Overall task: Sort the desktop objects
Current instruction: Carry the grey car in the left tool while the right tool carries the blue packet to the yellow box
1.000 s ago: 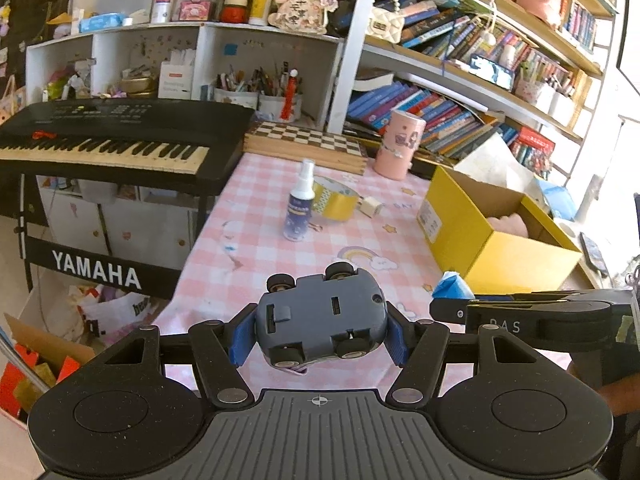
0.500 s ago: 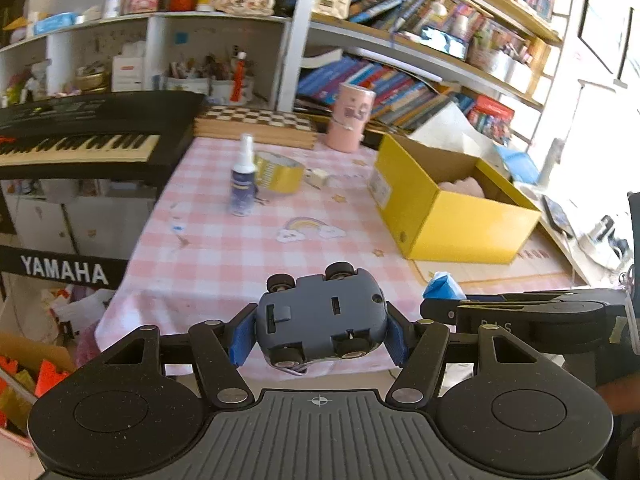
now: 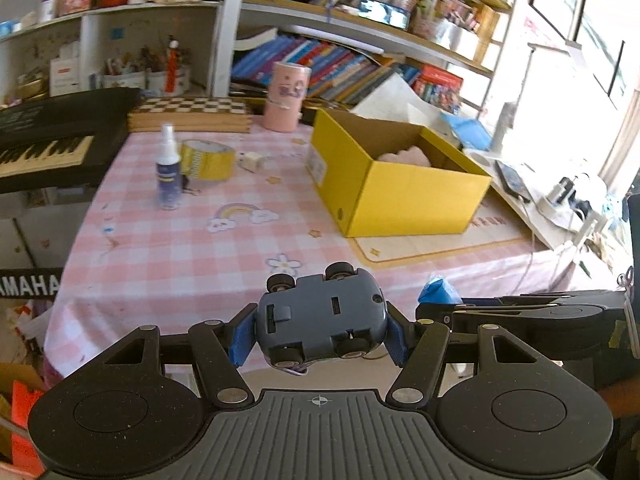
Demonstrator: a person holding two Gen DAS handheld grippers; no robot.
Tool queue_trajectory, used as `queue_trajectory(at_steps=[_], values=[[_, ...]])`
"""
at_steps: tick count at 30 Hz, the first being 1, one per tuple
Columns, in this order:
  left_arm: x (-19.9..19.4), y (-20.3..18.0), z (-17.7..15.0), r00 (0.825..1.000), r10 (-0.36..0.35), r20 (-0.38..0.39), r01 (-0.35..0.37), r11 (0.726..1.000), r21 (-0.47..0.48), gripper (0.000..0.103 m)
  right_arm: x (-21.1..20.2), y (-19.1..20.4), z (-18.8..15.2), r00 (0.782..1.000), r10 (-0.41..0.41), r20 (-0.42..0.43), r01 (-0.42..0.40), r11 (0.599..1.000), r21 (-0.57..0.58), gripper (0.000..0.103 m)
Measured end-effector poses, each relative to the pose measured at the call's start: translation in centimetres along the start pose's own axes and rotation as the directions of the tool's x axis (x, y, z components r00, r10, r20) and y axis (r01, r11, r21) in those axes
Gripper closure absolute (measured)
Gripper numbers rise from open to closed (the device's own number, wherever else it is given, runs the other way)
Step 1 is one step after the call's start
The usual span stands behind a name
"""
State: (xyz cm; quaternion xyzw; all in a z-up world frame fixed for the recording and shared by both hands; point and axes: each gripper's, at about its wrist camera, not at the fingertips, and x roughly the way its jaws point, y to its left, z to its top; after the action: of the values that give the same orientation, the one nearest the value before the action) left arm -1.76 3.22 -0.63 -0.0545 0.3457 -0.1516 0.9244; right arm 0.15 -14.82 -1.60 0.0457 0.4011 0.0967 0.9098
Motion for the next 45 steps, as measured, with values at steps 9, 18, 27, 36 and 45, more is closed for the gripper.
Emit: queue_trajectory(at_steps=[9, 18, 27, 36, 45], values=[[1.6, -1.3, 0.8, 0.998, -0.054, -0.019, 0.055, 0.998, 0.044, 0.04, -0.5, -1.6, -0.3, 0.999, -0.05, -0.002, 0.05, 0.998, 0.049, 0.073], [3.1, -2.0, 1.8, 0.997, -0.07, -0.022, 0.071, 0.996, 0.051, 0.04, -0.3, -3.4, 0.4, 0.997, -0.082, -0.006, 0.082, 0.993, 0.083, 0.073], [5.0, -3.0, 3.5, 0.997, -0.071, -0.014, 0.071, 0.996, 0.059, 0.04, 0.6, -5.0, 2.3, 0.996, -0.09, 0.005, 0.09, 0.993, 0.081, 0.073], [6.6, -5.3, 5.7, 0.996, -0.081, 0.034, 0.077, 0.991, 0.107, 0.04, 1.0, -7.5, 4.4, 0.994, -0.106, 0.035, 0.103, 0.991, 0.089, 0.074], [8.7, -8.0, 8.6, 0.991, -0.103, 0.085, 0.093, 0.988, 0.121, 0.04, 1.0, -10.7, 7.0, 0.988, -0.123, 0.096, 0.116, 0.991, 0.073, 0.074]])
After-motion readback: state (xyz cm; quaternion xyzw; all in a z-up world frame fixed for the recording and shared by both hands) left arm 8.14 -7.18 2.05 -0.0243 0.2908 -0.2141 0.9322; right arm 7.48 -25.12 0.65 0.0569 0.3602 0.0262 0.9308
